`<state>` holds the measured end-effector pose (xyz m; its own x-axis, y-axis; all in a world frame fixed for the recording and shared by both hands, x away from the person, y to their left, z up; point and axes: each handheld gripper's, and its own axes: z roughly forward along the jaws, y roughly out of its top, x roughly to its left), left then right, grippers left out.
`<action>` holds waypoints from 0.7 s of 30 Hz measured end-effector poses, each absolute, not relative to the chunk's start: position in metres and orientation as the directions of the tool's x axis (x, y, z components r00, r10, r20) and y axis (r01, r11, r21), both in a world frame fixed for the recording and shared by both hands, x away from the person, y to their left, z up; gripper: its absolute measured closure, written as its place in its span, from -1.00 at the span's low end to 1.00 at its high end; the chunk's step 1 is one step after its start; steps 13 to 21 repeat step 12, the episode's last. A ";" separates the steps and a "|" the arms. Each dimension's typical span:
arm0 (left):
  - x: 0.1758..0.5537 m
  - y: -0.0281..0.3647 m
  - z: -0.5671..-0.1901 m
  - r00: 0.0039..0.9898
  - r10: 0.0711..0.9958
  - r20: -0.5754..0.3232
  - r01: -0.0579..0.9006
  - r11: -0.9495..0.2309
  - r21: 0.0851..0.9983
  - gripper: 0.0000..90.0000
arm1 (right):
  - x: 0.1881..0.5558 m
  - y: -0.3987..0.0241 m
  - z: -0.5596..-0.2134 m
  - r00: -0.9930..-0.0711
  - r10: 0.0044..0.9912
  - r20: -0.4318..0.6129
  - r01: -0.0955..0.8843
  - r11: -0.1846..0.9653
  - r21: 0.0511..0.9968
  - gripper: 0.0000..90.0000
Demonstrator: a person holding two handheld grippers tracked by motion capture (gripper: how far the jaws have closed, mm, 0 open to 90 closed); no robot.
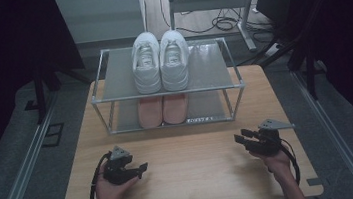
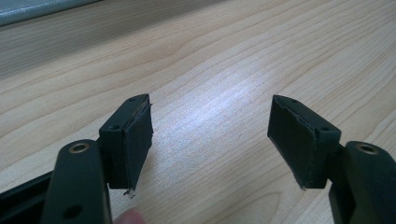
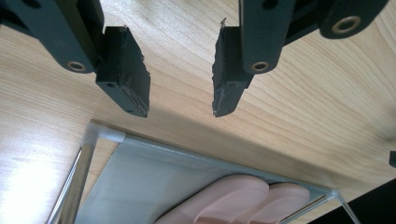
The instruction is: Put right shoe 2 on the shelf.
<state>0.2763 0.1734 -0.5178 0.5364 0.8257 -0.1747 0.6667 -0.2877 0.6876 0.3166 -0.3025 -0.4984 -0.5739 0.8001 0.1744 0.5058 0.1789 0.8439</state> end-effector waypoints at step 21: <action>0.279 0.175 -0.517 0.521 0.835 -0.176 0.672 -0.275 0.687 -0.30 | 0.317 -0.304 -0.499 -0.578 0.797 0.172 0.496 0.176 0.850 0.14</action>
